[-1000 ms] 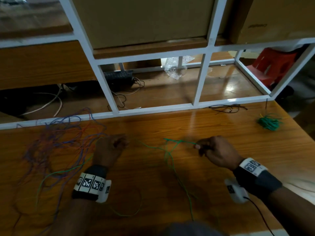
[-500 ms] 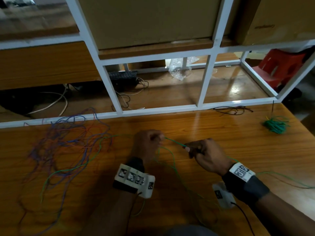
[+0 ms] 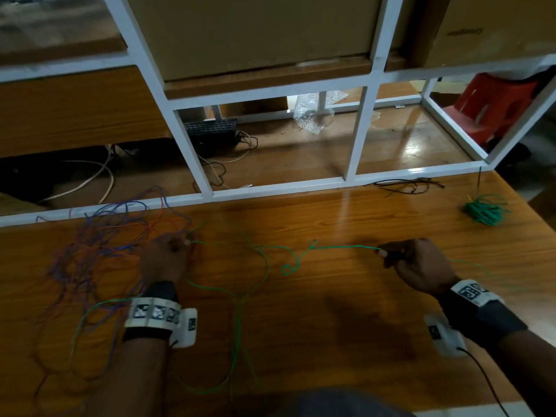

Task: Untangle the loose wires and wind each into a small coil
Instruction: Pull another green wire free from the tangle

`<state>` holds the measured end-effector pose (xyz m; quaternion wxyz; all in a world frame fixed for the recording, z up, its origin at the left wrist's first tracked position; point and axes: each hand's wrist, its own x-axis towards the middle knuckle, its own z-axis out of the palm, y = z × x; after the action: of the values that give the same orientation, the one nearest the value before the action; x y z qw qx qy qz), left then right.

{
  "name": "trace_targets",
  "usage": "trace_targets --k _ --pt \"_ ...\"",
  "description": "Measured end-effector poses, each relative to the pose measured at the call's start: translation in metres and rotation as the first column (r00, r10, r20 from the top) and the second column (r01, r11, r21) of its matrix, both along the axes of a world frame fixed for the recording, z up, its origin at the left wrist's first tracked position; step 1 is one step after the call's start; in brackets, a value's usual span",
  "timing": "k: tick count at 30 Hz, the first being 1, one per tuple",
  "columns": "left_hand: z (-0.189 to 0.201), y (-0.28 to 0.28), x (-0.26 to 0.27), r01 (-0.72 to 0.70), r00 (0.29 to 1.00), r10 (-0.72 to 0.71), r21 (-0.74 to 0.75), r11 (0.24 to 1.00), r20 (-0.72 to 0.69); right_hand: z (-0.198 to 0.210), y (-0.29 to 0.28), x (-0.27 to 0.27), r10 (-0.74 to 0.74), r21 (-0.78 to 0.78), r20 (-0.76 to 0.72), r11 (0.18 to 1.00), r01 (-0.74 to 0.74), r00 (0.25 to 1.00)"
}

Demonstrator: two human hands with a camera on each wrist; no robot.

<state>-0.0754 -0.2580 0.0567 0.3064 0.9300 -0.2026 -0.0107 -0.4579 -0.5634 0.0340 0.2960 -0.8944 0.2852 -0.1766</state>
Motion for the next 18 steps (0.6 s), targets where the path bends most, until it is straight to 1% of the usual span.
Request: trace_targets --k 2,3,4,5,6,8,10,11,12,13,14,16,18 --pt "0.000 -0.018 -0.024 0.118 0.985 -0.126 0.076 0.990 0.116 -0.001 0.009 0.013 0.011 0.008 -0.002 1.000 -0.011 1.000" --pt "0.001 -0.030 -0.038 0.175 0.965 -0.185 0.066 0.982 0.185 -0.002 0.015 0.020 -0.010 0.013 -0.018 1.000 0.010 1.000" --pt "0.001 -0.041 -0.052 0.254 0.930 -0.259 0.050 0.966 0.262 -0.004 0.019 0.025 -0.030 0.014 -0.029 0.999 0.031 0.999" --pt "0.003 -0.055 -0.067 0.359 0.883 -0.352 0.037 0.933 0.309 -0.003 0.023 0.030 -0.044 0.020 -0.043 0.999 0.045 0.998" --pt "0.011 -0.067 -0.084 0.440 0.851 -0.421 0.013 0.898 0.314 -0.006 0.026 0.035 -0.043 0.030 -0.038 0.999 0.044 0.998" --pt "0.021 -0.092 -0.116 0.595 0.794 -0.577 -0.047 0.803 0.193 -0.005 0.031 0.043 -0.016 0.036 -0.021 0.999 0.016 1.000" --pt "0.021 -0.113 -0.140 0.709 0.699 -0.714 -0.087 0.700 -0.045 -0.001 0.036 0.049 0.024 0.031 0.016 0.999 -0.024 1.000" --pt "0.016 -0.122 -0.148 0.746 0.646 -0.749 -0.090 0.660 -0.148 0.003 0.040 0.052 0.043 0.036 0.032 0.998 -0.044 0.999" --pt "0.010 -0.128 -0.155 0.765 0.605 -0.765 -0.106 0.635 -0.221 0.006 0.042 0.055 0.065 0.044 0.048 0.997 -0.067 0.997" --pt "0.001 -0.131 -0.156 0.754 0.591 -0.761 -0.152 0.639 -0.267 0.010 0.043 0.057 0.068 0.047 0.060 0.996 -0.071 0.996" --pt "-0.006 -0.131 -0.156 0.720 0.581 -0.757 -0.245 0.649 -0.299 0.013 0.042 0.057 0.058 0.053 0.081 0.997 -0.062 0.995" --pt "-0.020 -0.124 -0.146 0.592 0.578 -0.721 -0.411 0.693 -0.383 0.018 0.030 0.050 0.000 0.063 0.105 0.998 -0.007 0.994" --pt "-0.026 -0.111 -0.132 0.536 0.557 -0.696 -0.445 0.718 -0.452 0.022 0.019 0.037 0.003 0.015 0.086 1.000 -0.004 0.996"
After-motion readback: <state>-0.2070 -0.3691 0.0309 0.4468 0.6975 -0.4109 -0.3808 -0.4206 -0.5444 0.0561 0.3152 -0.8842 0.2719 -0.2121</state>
